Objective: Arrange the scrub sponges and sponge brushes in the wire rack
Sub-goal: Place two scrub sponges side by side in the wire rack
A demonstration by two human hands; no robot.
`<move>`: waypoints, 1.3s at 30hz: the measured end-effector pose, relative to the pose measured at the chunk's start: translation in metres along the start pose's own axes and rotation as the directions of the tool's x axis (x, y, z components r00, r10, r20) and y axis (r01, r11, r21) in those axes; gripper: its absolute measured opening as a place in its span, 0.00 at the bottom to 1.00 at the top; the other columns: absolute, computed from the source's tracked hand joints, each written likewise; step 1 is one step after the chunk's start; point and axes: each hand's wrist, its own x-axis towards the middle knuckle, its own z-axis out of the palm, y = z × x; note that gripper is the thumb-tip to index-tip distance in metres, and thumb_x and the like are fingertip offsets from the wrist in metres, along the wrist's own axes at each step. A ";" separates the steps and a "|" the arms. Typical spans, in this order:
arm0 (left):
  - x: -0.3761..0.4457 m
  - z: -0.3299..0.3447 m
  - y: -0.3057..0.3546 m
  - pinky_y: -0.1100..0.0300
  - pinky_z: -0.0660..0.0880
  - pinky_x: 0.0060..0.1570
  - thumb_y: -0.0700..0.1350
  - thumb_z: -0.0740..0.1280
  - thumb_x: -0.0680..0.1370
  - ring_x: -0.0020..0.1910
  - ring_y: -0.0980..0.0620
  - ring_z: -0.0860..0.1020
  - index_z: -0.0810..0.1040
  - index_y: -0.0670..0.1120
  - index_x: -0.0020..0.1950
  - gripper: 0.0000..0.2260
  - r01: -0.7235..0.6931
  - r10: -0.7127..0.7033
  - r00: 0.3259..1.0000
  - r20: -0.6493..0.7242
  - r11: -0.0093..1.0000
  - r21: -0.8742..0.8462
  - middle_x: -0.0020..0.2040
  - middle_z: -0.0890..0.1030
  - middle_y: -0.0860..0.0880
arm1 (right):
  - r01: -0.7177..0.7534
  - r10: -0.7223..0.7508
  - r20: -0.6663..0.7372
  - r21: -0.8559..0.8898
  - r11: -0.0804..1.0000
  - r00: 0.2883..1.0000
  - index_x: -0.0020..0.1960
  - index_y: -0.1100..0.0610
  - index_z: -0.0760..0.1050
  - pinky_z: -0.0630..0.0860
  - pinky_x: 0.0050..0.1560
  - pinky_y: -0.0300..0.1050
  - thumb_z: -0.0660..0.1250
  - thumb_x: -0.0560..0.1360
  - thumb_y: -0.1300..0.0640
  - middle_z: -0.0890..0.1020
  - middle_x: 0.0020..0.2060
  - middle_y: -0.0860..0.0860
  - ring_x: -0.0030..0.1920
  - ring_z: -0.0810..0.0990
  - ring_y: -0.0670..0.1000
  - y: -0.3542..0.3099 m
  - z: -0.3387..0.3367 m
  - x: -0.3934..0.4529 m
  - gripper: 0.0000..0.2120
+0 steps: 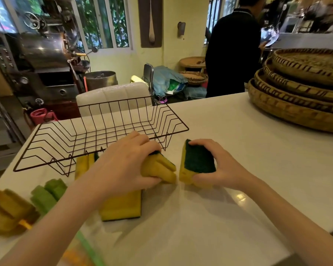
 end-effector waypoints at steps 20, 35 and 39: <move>0.004 0.059 0.038 0.65 0.67 0.48 0.58 0.65 0.70 0.50 0.58 0.65 0.63 0.55 0.67 0.27 0.041 -0.026 0.992 0.123 0.992 -0.119 0.55 0.69 0.55 | 0.040 -0.041 -0.010 -0.047 0.998 0.999 0.59 0.38 0.64 0.68 0.50 0.26 0.73 0.58 0.44 0.67 0.56 0.35 0.57 0.66 0.38 0.028 0.005 -0.003 0.33; 0.050 0.043 -0.009 0.65 0.66 0.36 0.59 0.74 0.60 0.43 0.58 0.68 0.66 0.55 0.51 0.26 0.117 0.011 0.863 0.505 0.968 -0.221 0.48 0.71 0.54 | 0.025 -0.009 0.120 -0.129 0.991 0.993 0.57 0.38 0.64 0.70 0.48 0.30 0.76 0.58 0.46 0.65 0.51 0.31 0.55 0.64 0.35 0.020 -0.005 0.004 0.31; 0.055 0.030 -0.009 0.65 0.67 0.34 0.59 0.74 0.60 0.41 0.57 0.71 0.67 0.56 0.49 0.24 0.124 0.019 0.877 0.481 0.957 -0.264 0.45 0.72 0.55 | 0.028 -0.006 0.159 -0.138 0.990 0.987 0.55 0.38 0.66 0.75 0.49 0.35 0.77 0.59 0.48 0.70 0.52 0.38 0.54 0.69 0.40 0.010 -0.021 0.008 0.29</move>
